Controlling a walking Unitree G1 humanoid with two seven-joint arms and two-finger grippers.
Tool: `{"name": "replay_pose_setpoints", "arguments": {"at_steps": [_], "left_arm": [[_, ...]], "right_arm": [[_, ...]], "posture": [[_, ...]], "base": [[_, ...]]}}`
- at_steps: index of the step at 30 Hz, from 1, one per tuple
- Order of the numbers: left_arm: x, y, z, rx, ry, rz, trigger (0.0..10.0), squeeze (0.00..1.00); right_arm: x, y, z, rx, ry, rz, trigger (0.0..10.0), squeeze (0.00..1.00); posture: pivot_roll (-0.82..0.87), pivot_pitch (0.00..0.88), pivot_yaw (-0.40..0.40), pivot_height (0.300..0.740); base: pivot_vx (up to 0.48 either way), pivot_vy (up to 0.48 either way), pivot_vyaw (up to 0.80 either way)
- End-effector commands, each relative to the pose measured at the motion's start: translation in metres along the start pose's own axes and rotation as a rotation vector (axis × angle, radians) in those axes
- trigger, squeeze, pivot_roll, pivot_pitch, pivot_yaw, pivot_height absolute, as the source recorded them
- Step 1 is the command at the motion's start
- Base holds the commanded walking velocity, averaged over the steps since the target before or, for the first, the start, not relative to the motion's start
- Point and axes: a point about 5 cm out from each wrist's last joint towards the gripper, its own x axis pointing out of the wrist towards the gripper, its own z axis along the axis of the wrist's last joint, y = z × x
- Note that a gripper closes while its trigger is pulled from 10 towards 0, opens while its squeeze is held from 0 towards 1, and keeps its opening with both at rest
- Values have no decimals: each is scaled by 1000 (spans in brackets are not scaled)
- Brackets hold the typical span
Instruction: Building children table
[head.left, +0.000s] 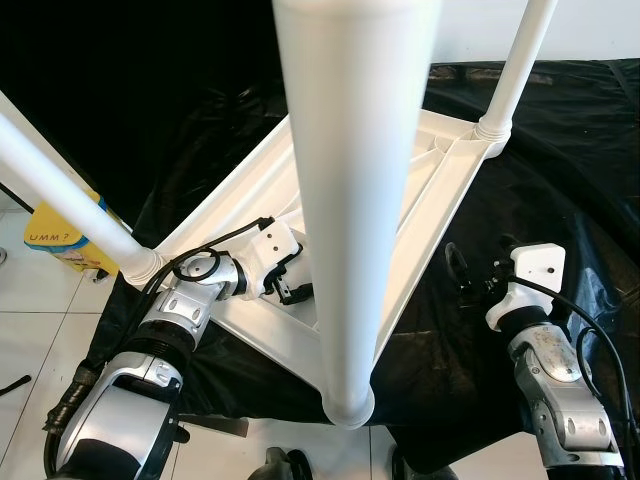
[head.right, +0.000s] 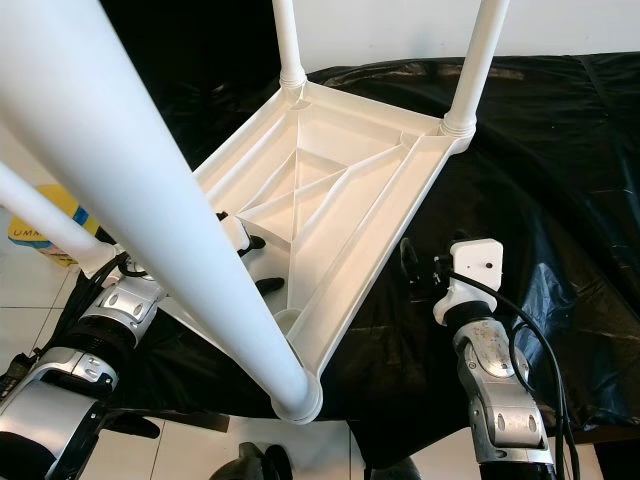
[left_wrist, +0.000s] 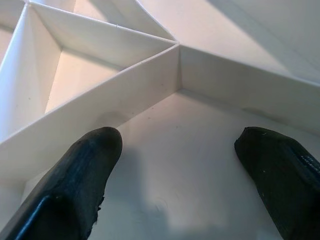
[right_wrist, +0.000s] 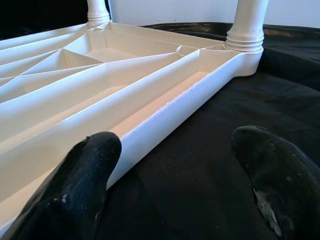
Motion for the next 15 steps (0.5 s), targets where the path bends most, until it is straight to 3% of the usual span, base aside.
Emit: {"name": "replay_pose_setpoints", "arguments": {"at_steps": [1,15], "left_arm": [[-1,-9,-19,-37,74,-36,9255,0],[-1,-9,-19,-37,74,-36,9255,0]], "right_arm": [[-2,1,-1,3,8,-1,10000,0],[-2,1,-1,3,8,-1,10000,0]], "posture": [[-162,188,104,740],[-162,188,104,740]], "base": [[0,0,0],[0,0,0]]}}
